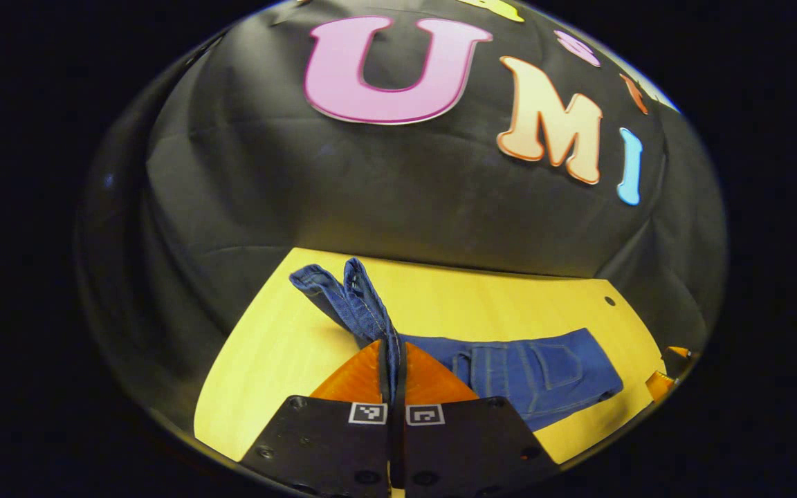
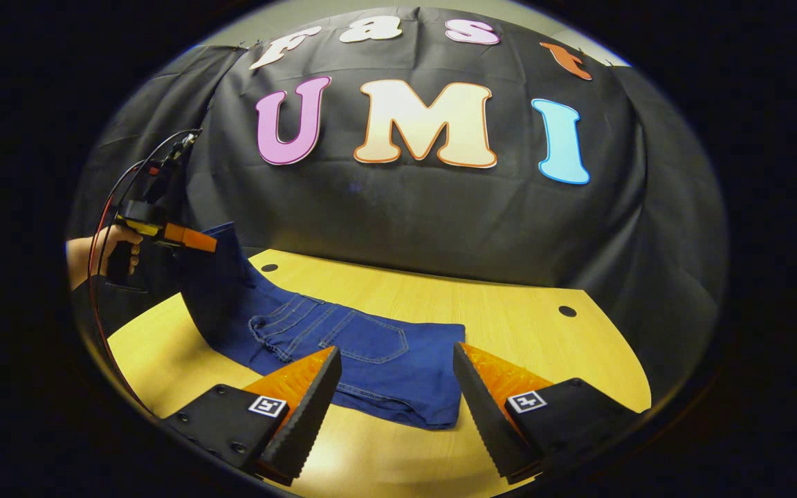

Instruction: Grasp the waist and the cuffs of the jeans and fold them to make the two legs overlap; first hold the waist and fold one-third of the jeans toward the cuffs, then hold the cuffs and fold the remaining one-third in the same direction to finish folding.

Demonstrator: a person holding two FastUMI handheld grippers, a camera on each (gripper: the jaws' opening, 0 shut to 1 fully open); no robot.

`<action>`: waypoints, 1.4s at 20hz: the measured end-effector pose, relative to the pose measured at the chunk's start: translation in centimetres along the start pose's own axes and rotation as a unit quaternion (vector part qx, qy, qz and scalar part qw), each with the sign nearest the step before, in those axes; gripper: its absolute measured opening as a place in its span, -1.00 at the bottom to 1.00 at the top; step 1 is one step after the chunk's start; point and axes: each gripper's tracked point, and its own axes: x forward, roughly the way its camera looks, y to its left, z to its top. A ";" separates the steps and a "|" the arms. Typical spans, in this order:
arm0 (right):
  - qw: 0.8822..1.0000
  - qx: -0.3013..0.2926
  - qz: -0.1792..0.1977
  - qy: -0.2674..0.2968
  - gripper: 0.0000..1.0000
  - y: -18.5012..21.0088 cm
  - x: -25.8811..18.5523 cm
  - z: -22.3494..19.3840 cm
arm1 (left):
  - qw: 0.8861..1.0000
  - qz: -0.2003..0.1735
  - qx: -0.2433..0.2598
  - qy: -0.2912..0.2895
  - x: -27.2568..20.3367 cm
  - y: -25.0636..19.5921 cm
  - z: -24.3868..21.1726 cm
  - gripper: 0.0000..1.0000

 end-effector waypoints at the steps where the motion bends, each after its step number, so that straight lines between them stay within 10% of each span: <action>1: 1.000 0.000 0.000 0.000 1.00 -0.6 -0.3 -0.1 | 1.000 -0.007 0.004 0.000 0.0 -1.4 0.1 -1.00; 11: 1.000 0.014 -0.021 -0.004 0.99 -8.0 -3.1 -1.6 | 0.996 -0.078 0.037 -0.002 2.6 -16.2 -0.7 -1.00; 23: 0.999 0.051 -0.020 -0.006 0.99 -11.5 -2.9 -1.8 | 0.987 -0.117 0.052 0.099 6.6 -25.9 -13.9 -0.91; 26: 0.997 0.066 -0.018 -0.036 0.99 -10.4 -3.2 0.9 | 0.992 -0.117 0.052 0.018 3.4 -26.0 -10.2 0.89; 28: 0.995 0.079 -0.023 -0.063 0.99 -9.2 -3.9 3.2 | 0.992 -0.098 0.070 -0.038 0.4 -24.8 -7.0 0.93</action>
